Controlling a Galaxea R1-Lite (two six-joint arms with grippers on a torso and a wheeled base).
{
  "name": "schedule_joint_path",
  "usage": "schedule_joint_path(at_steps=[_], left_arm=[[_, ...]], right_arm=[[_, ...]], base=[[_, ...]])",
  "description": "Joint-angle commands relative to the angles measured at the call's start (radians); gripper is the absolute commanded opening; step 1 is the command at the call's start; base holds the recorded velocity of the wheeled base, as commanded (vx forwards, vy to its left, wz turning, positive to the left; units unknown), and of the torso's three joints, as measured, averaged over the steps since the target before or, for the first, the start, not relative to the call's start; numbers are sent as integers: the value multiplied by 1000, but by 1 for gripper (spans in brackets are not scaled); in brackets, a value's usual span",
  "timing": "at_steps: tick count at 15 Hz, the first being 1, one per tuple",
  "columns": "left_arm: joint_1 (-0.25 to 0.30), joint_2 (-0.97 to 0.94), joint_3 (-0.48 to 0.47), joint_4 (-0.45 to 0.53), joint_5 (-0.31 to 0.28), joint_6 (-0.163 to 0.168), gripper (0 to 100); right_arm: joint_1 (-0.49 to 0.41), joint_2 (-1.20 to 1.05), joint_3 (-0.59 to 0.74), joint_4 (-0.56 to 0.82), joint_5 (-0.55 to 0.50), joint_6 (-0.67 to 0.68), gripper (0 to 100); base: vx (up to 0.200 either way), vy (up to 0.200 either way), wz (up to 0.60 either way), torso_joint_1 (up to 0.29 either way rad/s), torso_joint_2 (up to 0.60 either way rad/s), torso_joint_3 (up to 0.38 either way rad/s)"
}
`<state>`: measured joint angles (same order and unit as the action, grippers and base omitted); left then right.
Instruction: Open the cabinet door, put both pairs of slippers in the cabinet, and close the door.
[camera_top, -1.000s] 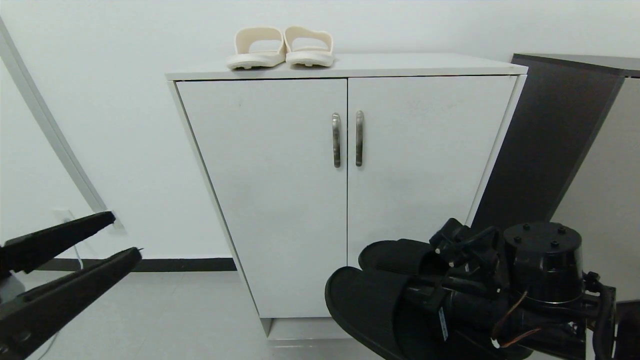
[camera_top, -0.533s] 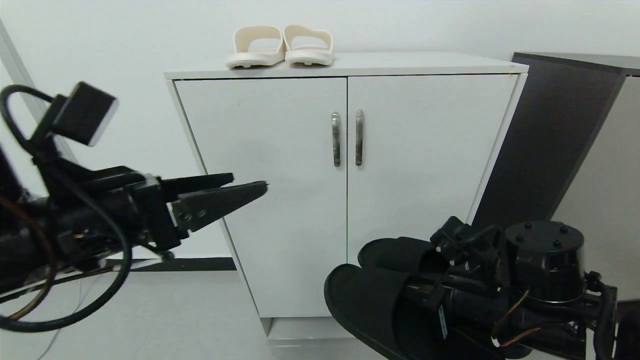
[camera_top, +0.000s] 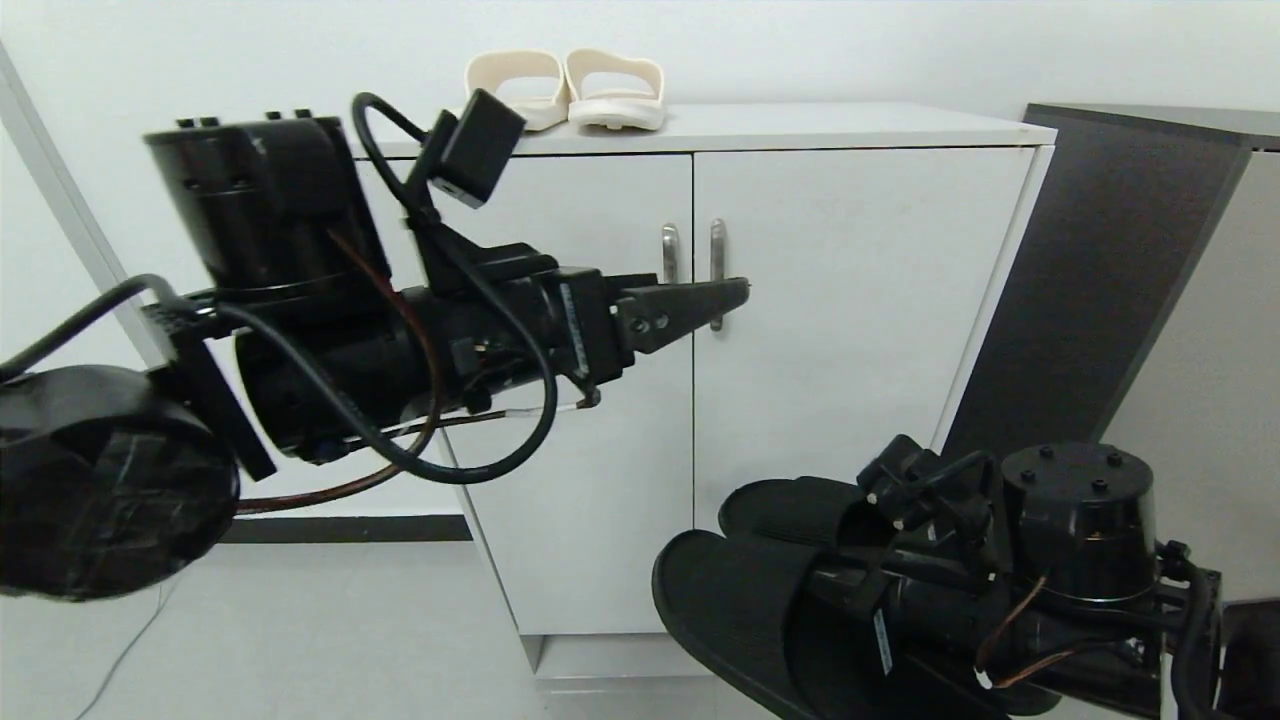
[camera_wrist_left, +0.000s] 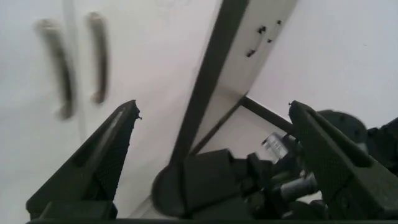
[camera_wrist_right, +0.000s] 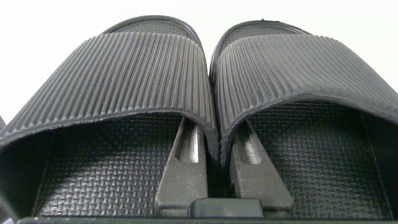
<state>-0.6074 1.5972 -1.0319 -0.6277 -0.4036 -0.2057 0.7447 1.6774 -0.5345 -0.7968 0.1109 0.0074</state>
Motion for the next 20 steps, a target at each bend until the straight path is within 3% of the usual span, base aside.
schedule_joint_path(at_steps=[1, 3, 5, 6, 7, 10, 12, 13, 16, 20], left_arm=[[-23, 89, -117, 83, -29, -3, 100], [-5, 161, -234, 154, -136, -32, 100], [14, 207, -290, 152, -169, -83, 100], [28, 231, -320, 148, -207, -142, 100], [34, 242, -329, 143, -225, -164, 100], [57, 257, -349, 144, -207, -165, 100], [57, 274, -372, 144, -139, -162, 100], [51, 286, -393, 144, -61, -150, 100], [54, 331, -448, 149, 0, -127, 100], [78, 414, -531, 157, 11, -127, 100]], right_arm=[[5, 15, 5, 1, 3, -1, 0], [7, 19, 14, -2, 23, -1, 0], [7, 25, 16, -4, 32, 0, 0], [5, 27, 18, -7, 32, 0, 0], [5, 27, 21, -7, 33, 0, 0], [5, 27, 19, -7, 32, 0, 0], [7, 28, 19, -7, 32, 0, 0], [7, 28, 21, -7, 32, -1, 0], [7, 30, 19, -7, 32, -1, 0], [13, 28, 19, -7, 32, -1, 0]], base=[[0, 0, 0, 0, 0, 0], [0, 0, 0, 0, 0, 0], [0, 0, 0, 0, 0, 0], [0, 0, 0, 0, 0, 0], [0, 0, 0, 0, 0, 0], [0, 0, 0, 0, 0, 0], [0, 0, 0, 0, 0, 0], [0, 0, 0, 0, 0, 0], [0, 0, 0, 0, 0, 0], [0, 0, 0, 0, 0, 0]])
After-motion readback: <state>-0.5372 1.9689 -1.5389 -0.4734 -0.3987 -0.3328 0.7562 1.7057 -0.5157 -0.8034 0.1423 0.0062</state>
